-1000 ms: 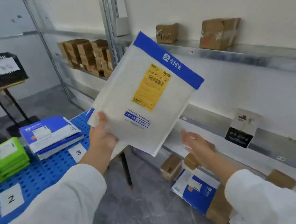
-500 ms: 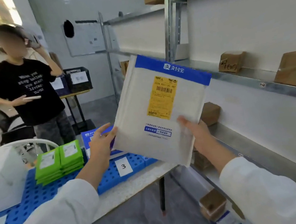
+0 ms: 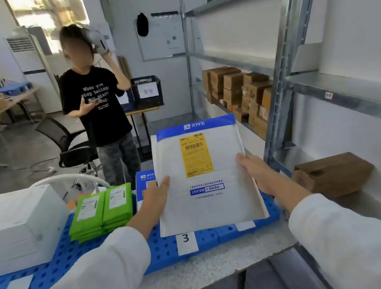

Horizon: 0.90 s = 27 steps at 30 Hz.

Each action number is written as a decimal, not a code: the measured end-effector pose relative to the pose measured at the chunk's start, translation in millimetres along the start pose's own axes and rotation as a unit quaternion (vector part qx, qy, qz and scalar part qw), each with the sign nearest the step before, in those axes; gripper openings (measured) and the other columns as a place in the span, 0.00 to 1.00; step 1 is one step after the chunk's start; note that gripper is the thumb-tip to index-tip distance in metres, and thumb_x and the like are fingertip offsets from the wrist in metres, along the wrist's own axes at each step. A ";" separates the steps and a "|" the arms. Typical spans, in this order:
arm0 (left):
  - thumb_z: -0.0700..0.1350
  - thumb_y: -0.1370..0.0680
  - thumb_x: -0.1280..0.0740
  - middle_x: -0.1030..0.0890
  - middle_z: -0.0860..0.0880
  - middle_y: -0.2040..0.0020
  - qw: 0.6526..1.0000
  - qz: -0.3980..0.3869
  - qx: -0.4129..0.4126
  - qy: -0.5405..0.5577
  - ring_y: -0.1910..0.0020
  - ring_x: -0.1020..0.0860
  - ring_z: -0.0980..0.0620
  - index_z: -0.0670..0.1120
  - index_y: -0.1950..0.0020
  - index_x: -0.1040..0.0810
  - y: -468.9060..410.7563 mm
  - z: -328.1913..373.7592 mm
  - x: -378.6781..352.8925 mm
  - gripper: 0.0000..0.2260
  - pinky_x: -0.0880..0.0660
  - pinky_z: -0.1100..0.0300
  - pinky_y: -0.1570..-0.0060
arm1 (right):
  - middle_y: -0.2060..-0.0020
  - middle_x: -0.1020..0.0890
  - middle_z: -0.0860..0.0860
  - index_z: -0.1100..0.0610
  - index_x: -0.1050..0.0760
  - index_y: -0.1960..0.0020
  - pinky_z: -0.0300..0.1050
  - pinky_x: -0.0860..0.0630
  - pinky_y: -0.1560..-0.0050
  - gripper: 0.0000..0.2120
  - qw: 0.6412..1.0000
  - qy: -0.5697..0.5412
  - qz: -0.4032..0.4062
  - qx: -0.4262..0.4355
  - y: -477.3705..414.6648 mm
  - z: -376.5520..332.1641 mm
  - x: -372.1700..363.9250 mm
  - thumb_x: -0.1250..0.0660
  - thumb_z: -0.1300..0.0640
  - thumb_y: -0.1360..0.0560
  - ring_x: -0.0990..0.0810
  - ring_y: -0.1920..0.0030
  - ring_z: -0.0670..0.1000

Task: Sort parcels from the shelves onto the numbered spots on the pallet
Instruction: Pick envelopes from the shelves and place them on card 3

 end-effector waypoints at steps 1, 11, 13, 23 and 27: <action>0.57 0.20 0.40 0.19 0.44 0.49 1.000 0.013 0.010 0.007 0.51 0.20 0.45 0.41 0.45 0.25 -11.0 -6.4 3.6 0.19 0.22 0.50 0.50 | 0.43 0.19 0.55 0.59 0.28 0.35 0.55 0.25 0.39 0.18 1.000 0.008 -0.009 -0.003 -14.6 1.8 -5.6 0.44 0.48 0.18 0.20 0.46 0.56; 0.48 0.21 0.35 0.18 0.45 0.51 0.997 0.041 0.049 -0.049 0.54 0.20 0.47 0.40 0.46 0.22 -106.6 -49.4 41.9 0.12 0.26 0.58 0.60 | 0.39 0.23 0.54 0.55 0.33 0.31 0.58 0.27 0.37 0.24 0.991 0.064 -0.025 -0.112 -121.4 56.9 -80.6 0.44 0.42 0.20 0.23 0.41 0.57; 0.48 0.23 0.32 0.18 0.46 0.49 0.998 0.023 0.052 -0.035 0.53 0.20 0.49 0.41 0.44 0.23 -125.8 -60.6 43.9 0.12 0.25 0.60 0.61 | 0.38 0.23 0.54 0.55 0.34 0.29 0.58 0.27 0.36 0.27 0.987 0.078 -0.028 -0.137 -139.8 66.7 -95.3 0.44 0.39 0.22 0.23 0.40 0.57; 0.48 0.25 0.29 0.21 0.52 0.56 0.995 -0.025 0.082 -0.053 0.61 0.24 0.58 0.44 0.47 0.25 -233.7 -105.0 68.2 0.11 0.30 0.66 0.68 | 0.38 0.24 0.56 0.56 0.35 0.28 0.57 0.24 0.40 0.26 0.974 0.134 -0.002 -0.185 -228.3 79.9 -169.8 0.45 0.43 0.20 0.23 0.42 0.58; 0.47 0.24 0.31 0.20 0.47 0.48 0.995 -0.014 0.078 -0.059 0.55 0.22 0.51 0.42 0.43 0.24 -264.6 -118.7 76.3 0.13 0.29 0.64 0.63 | 0.42 0.22 0.54 0.58 0.32 0.34 0.47 0.24 0.52 0.20 0.970 0.160 0.001 -0.183 -248.9 86.2 -191.4 0.42 0.48 0.21 0.22 0.47 0.55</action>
Point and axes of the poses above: each hand's wrist, its own y-axis away from the middle knuckle, its own x-axis out of the back of the hand, z = x × y, the point moved 10 cm from there along -y, towards the middle knuckle
